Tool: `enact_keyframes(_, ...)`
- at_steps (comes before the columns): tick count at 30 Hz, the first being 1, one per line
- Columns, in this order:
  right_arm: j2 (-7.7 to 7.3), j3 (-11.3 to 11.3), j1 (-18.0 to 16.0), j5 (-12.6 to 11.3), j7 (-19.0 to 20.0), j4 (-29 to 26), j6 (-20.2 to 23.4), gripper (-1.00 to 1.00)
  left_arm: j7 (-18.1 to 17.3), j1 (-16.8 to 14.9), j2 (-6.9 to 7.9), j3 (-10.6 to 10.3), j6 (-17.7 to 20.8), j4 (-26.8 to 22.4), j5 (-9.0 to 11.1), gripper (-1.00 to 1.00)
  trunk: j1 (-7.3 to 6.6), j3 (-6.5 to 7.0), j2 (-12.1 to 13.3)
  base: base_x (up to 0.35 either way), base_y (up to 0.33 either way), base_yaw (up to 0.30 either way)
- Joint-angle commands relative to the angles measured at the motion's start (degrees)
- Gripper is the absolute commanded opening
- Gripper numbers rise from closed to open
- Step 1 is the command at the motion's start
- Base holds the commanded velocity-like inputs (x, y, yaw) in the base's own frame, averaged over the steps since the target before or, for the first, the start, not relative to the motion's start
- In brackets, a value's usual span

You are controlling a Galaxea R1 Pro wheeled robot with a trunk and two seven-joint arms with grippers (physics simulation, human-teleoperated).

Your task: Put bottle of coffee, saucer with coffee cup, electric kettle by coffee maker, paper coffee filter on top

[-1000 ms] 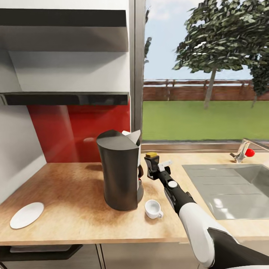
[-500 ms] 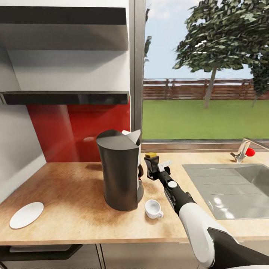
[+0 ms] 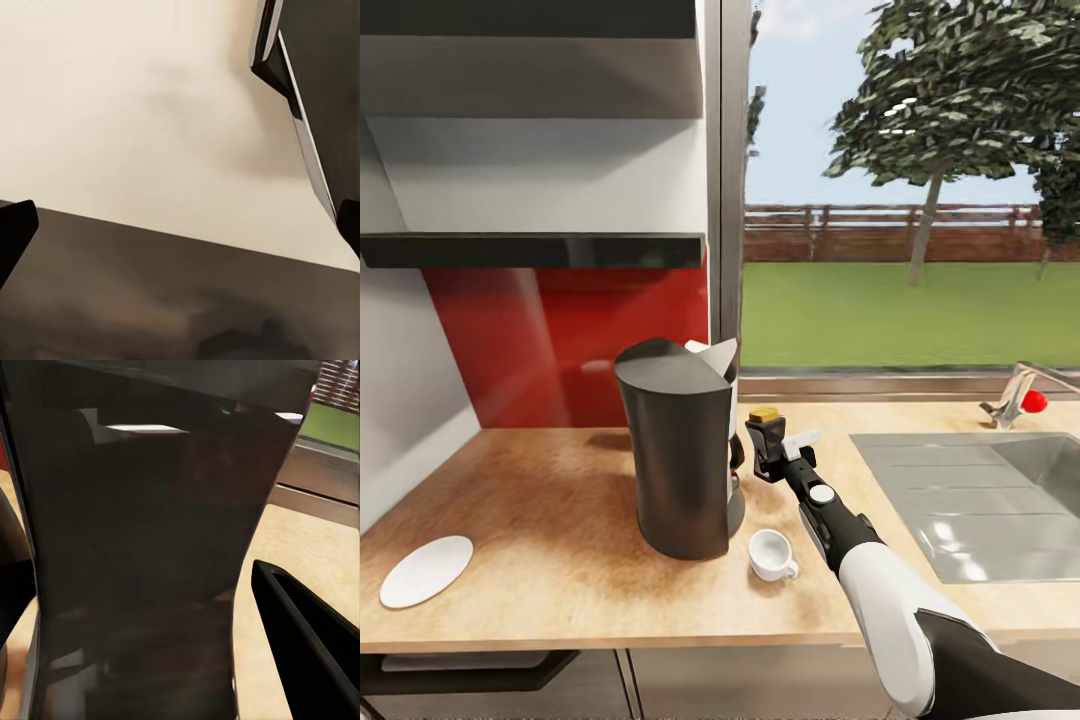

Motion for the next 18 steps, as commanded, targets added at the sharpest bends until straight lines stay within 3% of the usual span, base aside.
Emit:
enact_keyframes(1, 0.06, -0.47, -0.05, 0.28, 0.35, -0.02, -0.21, -1.0, 0.11, 0.0, -0.01, 0.43, 0.17, -0.07, 0.09, 1.0, 0.24, -0.36, -0.5, 0.0, 0.0, 0.0)
enact_keyframes(5, 0.06, -0.47, -0.05, 0.29, 0.35, -0.04, -0.21, -1.0, 0.11, 0.0, 0.05, 0.43, 0.17, -0.03, 0.09, 1.0, 1.12, -1.43, -2.11, 0.0, 0.0, 0.0)
enact_keyframes(14, 0.06, -0.47, -0.05, 0.42, 0.38, -0.03, -0.21, -1.0, 0.12, 0.0, 0.06, 0.43, 0.17, 0.02, 0.05, 1.0, 1.12, -1.83, -2.11, 0.0, 0.0, 0.0)
enact_keyframes(18, 0.06, -0.47, -0.05, 0.47, 0.4, 0.02, -0.21, -1.0, 0.13, 0.0, 0.06, 0.45, 0.17, 0.02, 0.02, 1.0, 2.0, -2.55, -3.71, 0.0, 0.0, 0.0)
